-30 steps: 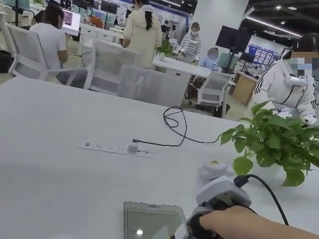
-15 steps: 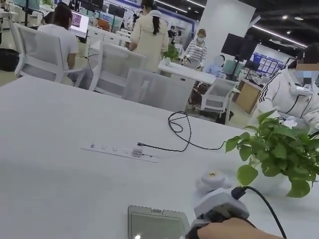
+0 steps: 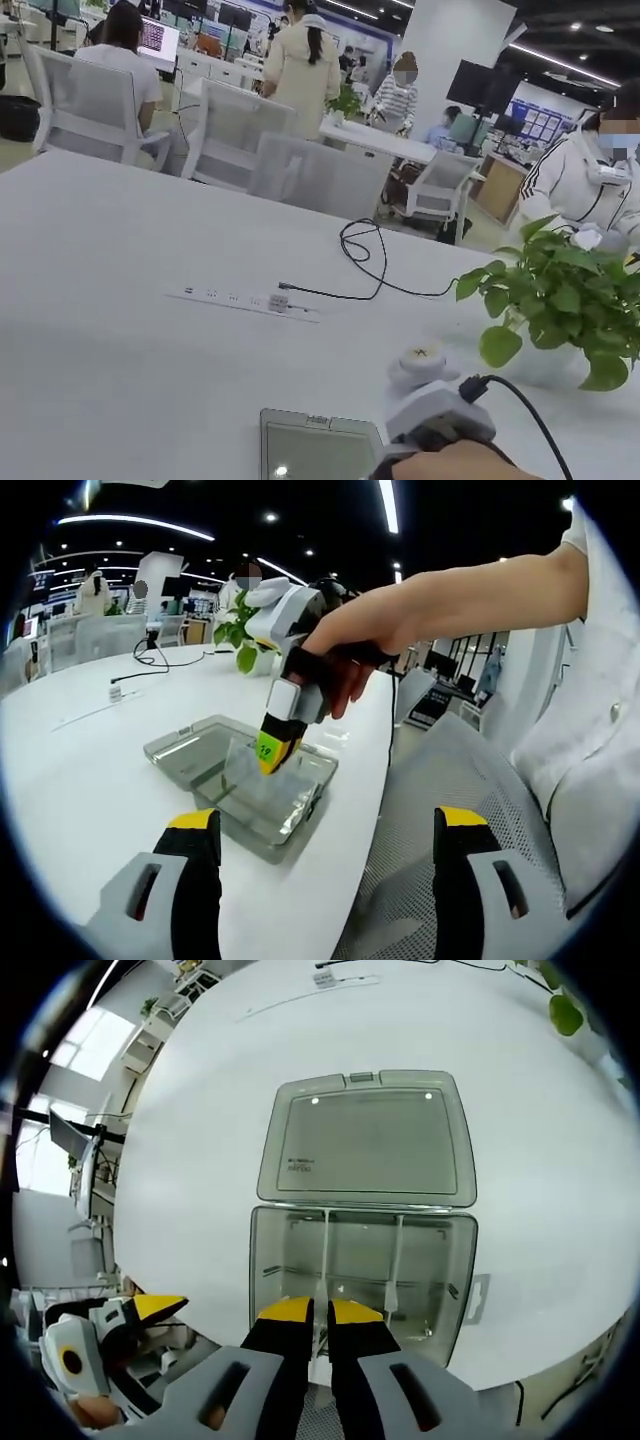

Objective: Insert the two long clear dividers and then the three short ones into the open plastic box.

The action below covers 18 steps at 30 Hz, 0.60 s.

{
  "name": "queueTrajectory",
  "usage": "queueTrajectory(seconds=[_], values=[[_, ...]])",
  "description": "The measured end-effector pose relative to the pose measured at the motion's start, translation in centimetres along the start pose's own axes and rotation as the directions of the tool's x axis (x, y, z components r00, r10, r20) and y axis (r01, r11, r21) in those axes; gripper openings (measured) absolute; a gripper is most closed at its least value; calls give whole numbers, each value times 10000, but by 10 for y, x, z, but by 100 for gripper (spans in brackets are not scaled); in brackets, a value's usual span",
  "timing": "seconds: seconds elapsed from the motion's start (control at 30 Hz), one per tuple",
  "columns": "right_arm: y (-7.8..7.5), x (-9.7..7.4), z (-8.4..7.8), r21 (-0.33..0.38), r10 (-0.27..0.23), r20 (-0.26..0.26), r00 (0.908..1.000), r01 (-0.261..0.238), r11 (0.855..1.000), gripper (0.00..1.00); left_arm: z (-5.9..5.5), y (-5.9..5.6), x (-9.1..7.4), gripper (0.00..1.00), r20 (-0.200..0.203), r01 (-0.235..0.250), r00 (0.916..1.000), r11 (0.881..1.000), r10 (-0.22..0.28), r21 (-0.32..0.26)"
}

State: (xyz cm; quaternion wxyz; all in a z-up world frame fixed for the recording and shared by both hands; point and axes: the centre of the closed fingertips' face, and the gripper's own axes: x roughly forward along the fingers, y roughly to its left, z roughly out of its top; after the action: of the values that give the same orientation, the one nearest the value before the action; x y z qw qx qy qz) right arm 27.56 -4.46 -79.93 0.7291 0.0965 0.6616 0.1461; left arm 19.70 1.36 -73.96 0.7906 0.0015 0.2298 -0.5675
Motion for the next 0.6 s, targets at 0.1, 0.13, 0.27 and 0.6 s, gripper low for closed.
queueTrajectory(seconds=[0.1,0.13,0.27,0.6], values=[[0,0,1,-70,-53,-52,10000,52,10000,7,-1,1,0,90,-7,-21,10000,10000,21,-37],[1,1,1,-129,-62,-60,10000,61,9999,7,-1,1,0,90,-8,-20,10000,10000,20,-37],[4,1,1,-663,-274,-132,9995,265,9975,7,-2,0,1,90,-49,-8,10000,10000,8,-58],[6,14,-3,-1152,-349,-241,9991,319,9928,8,-4,0,1,91,-96,-9,10000,10000,8,-87]])
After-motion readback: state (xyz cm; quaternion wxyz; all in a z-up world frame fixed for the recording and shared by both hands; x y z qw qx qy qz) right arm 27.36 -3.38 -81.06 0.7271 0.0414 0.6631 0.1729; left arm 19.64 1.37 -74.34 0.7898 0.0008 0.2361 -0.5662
